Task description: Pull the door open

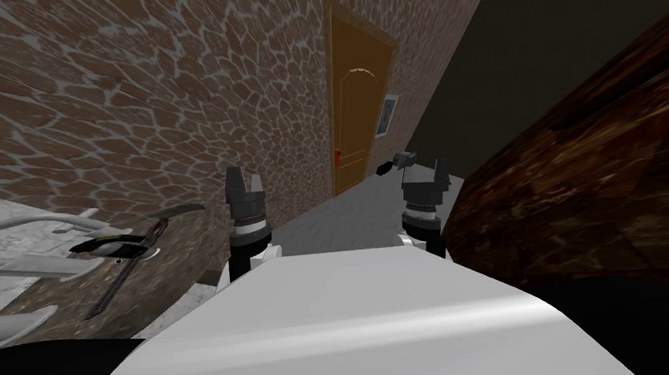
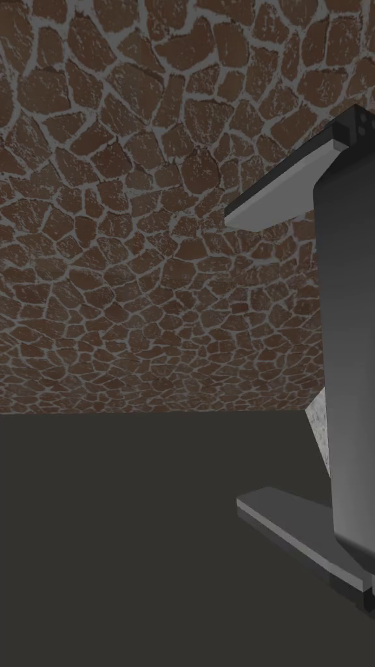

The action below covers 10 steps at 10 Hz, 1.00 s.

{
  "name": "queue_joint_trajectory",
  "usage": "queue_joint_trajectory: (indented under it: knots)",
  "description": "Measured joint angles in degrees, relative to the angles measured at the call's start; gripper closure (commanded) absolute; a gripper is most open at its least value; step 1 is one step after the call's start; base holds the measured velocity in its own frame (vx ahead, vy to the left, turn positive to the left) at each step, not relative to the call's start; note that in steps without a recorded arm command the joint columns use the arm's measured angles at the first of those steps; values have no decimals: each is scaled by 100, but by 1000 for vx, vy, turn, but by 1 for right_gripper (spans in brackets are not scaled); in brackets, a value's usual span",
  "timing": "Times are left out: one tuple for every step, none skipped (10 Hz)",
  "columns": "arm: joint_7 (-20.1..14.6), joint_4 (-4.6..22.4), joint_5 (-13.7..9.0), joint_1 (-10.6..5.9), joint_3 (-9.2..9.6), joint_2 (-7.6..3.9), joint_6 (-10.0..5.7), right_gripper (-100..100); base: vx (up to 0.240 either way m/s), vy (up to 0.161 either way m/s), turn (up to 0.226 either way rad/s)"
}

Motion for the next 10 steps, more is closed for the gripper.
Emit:
queue_joint_trajectory:
  knots:
    - [-77, 53, 33, -42, 15, -11, 18, -100, 95, 1, 2]
    - [-175, 107, 61, -74, 34, -20, 19, -100, 112, 26, -15]
    - [-306, 166, 89, -112, 41, -43, 29, -100, 106, 3, -15]
    - [-419, 244, 128, -159, 70, -47, 28, -100, 84, 7, 0]
    - [-516, 296, 155, -182, 85, -58, 23, -100, 74, 12, -6]
    - [-609, 346, 175, -211, 90, -73, 24, -100, 83, -2, -11]
    - [-715, 403, 196, -261, 88, -91, 40, -100, 91, -12, -8]
    - [-825, 459, 234, -289, 116, -97, 46, -100, 86, -12, -7]
    - [-946, 532, 267, -328, 132, -111, 44, -100, 89, -14, -9]
    - [-1064, 596, 308, -353, 164, -115, 38, -100, 89, -11, -10]
